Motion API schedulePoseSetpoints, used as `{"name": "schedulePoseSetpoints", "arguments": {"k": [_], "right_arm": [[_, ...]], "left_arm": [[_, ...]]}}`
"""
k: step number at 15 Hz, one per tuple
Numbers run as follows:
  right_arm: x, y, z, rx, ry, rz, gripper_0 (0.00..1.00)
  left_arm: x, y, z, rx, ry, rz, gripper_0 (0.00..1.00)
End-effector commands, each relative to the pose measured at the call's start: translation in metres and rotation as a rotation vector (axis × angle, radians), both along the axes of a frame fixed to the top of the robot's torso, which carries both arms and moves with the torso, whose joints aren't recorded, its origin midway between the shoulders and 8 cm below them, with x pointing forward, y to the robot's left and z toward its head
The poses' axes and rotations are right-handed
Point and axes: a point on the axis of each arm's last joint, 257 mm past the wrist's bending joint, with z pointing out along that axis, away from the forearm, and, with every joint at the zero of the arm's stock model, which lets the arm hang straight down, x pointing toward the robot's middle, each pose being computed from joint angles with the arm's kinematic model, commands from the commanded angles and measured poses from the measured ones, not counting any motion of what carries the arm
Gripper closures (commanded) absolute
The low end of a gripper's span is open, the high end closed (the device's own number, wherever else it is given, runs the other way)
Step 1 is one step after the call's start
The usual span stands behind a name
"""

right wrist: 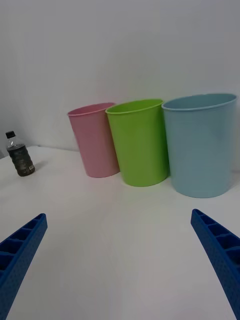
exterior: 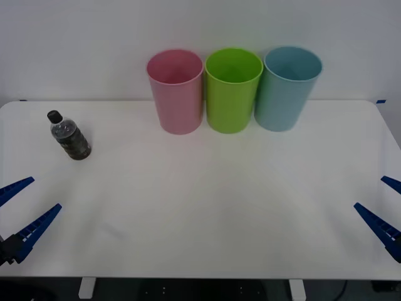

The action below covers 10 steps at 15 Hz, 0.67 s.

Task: Grasp the object on the table and drop it into the matching bin: aluminum can to the light blue bin, PET bottle to the pink bin.

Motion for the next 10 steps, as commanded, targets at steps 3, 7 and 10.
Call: {"name": "schedulePoseSetpoints", "arguments": {"k": [3, 7, 10], "right_arm": [[0.0, 0.0, 0.0, 0.0, 0.0, 0.0, 0.0], [0.0, 0.0, 0.0, 0.0, 0.0, 0.0, 0.0], [0.0, 0.0, 0.0, 0.0, 0.0, 0.0, 0.0]], "left_arm": [[0.0006, -0.0021, -0.0013, -0.041, -0.004, 0.01, 0.0], [0.0007, -0.0031, 0.0028, -0.057, -0.01, 0.003, 0.0], [0.004, 0.0033, 0.0036, -0.055, -0.011, 0.027, 0.0]]}}
